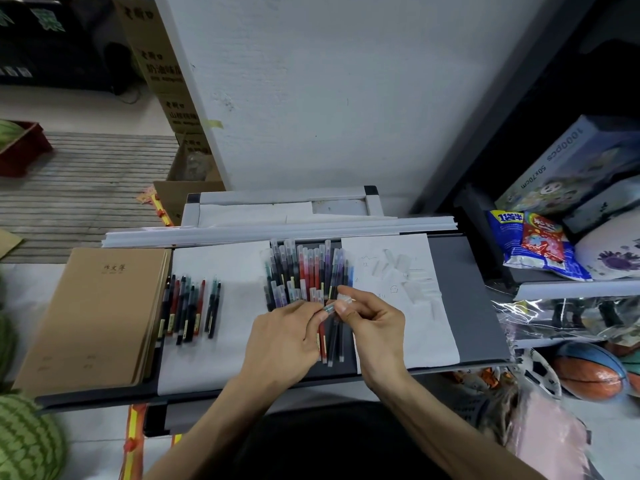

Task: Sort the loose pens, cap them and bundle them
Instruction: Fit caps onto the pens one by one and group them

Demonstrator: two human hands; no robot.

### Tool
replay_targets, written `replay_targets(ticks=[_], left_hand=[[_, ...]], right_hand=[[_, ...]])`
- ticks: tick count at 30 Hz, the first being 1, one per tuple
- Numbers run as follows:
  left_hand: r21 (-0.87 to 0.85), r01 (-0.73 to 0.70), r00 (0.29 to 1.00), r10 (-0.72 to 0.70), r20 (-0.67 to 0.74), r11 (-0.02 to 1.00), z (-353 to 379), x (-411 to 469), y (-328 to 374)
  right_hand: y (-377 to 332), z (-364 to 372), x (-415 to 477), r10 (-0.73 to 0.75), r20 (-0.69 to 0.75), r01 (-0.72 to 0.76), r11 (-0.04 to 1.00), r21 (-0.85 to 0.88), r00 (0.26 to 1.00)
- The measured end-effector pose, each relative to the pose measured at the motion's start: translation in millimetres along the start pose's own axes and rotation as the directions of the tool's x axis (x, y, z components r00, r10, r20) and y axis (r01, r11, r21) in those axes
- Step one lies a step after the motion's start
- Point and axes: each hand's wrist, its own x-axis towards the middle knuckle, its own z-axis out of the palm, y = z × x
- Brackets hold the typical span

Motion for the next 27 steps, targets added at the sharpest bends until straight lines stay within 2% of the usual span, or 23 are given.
replay_targets(ticks=[3, 8, 12, 15, 18, 22, 25, 27], left_hand=[[-0.024, 0.046, 0.999, -0.046, 0.022, 0.999, 6, 2, -1], [-0.254, 0.217, 0.972, -0.186, 0.14, 0.943, 17, 5, 1], [-0.173, 0.248, 0.941, -0.194, 0.279, 0.953, 17, 6, -16], [-0.076, 0.353, 0.892, -0.311, 0.328, 0.932, 10, 6, -45], [0.073, 0.455, 0.861, -0.459, 0.219, 0.888, 0, 1, -79], [0.146, 0.585, 0.797, -0.599, 0.077, 0.798, -18, -2, -114], [0.21, 0.59, 0.793, -0.608, 0.03, 0.78, -24, 2, -130], [0.265, 0.584, 0.793, -0.609, 0.015, 0.767, -23, 6, -134]], right_hand=[[4, -2, 4, 0.014, 0.001, -0.014, 1.0, -0.025, 1.0], [19, 2, 7, 0.112, 0.016, -0.112, 0.994, -0.003, 0.994], [30, -2, 19, 0.173, -0.027, -0.174, 0.984, -0.042, 0.985], [31, -11, 39, 0.254, -0.079, -0.256, 0.967, -0.014, 0.964], [34, -22, 63, 0.199, -0.125, -0.225, 0.94, -0.255, 0.972], [39, -33, 88, 0.118, -0.132, -0.172, 0.81, -0.561, 0.984], [49, -35, 97, 0.085, -0.092, -0.126, 0.675, -0.727, 0.992], [54, -34, 99, 0.074, -0.079, -0.108, 0.617, -0.779, 0.994]])
